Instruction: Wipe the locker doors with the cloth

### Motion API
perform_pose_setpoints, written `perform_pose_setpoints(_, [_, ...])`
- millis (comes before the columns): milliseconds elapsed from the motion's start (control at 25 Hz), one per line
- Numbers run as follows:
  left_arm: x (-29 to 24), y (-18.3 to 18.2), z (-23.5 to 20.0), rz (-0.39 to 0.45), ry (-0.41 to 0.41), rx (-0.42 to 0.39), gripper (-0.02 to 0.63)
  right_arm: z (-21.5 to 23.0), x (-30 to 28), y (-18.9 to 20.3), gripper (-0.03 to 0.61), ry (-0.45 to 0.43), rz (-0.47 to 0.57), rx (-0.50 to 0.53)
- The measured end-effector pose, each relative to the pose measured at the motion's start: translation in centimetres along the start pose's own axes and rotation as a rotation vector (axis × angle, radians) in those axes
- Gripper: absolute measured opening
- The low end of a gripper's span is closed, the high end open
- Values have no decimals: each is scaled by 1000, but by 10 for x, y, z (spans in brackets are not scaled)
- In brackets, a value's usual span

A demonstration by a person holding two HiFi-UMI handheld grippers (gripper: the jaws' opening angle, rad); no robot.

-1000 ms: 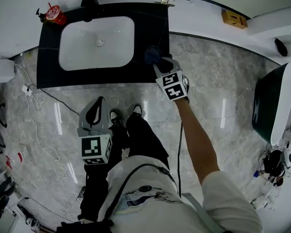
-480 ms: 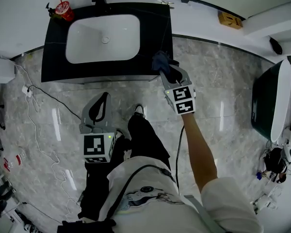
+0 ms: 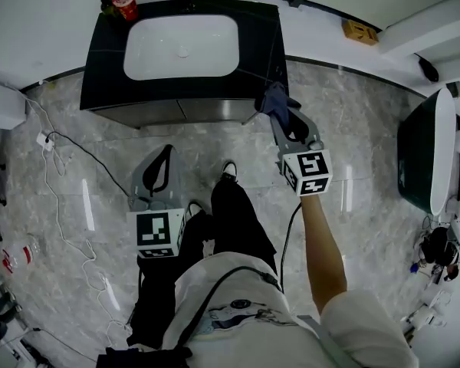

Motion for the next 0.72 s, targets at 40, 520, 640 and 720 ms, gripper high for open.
perform_pose_setpoints(40, [6, 6, -3, 2, -1, 1, -3, -6, 6, 4, 109, 9, 6, 6])
perform_pose_setpoints(520, [-11, 148, -20, 48, -122, -9, -3, -20, -21, 116, 110, 41, 136, 158])
perform_pose_setpoints(640, [-43, 202, -12, 65, -119, -2, -3, -16, -42, 160, 110, 34, 185, 187])
perform_pose_setpoints(720, [-62, 236, -11, 82, -122, -3, -3, -15, -56, 187, 110, 37, 214, 208])
Point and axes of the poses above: the fingertips, and each gripper's own axes: x backward along the fingers, z to its right, y out of its underside, the point moved 7 cm from there along x, backward along the fingers, and after that the axes turned 1 degree about x, right-handed, at the moved point
